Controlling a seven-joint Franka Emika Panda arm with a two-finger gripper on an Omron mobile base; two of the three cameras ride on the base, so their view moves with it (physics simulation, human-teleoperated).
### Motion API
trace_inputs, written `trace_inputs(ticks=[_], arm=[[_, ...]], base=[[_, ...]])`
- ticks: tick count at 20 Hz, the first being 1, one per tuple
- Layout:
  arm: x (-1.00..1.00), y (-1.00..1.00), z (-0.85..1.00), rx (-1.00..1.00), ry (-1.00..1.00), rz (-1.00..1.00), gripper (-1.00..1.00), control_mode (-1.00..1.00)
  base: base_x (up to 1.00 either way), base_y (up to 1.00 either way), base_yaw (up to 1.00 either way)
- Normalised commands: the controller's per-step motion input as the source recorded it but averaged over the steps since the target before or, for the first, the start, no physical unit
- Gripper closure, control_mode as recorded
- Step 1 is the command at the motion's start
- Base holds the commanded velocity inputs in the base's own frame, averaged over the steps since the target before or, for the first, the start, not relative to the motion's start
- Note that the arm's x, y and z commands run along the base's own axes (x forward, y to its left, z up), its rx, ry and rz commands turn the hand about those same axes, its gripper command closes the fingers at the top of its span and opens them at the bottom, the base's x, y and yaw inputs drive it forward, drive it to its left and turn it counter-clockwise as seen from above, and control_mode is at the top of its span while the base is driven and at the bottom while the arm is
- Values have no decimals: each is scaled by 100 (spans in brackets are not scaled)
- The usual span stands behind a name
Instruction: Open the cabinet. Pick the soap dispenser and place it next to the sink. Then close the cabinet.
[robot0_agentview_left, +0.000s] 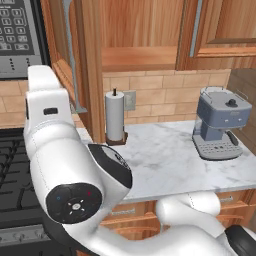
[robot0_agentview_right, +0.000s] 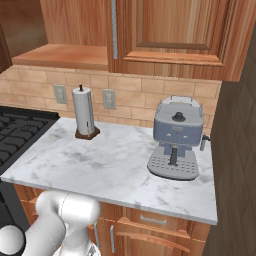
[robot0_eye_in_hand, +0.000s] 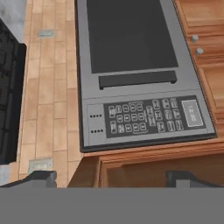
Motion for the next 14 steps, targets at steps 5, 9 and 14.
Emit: trace_inputs(ticks=[5,9,14], arm=[[42,-2,-15,-6,0,-5,-100,-100],[34,-6,-8,-3,0,-7,-100,-100],[3,-11,-15,0,0,-8,-100,-100]], base=[[0,0,0],[0,0,0],[0,0,0]])
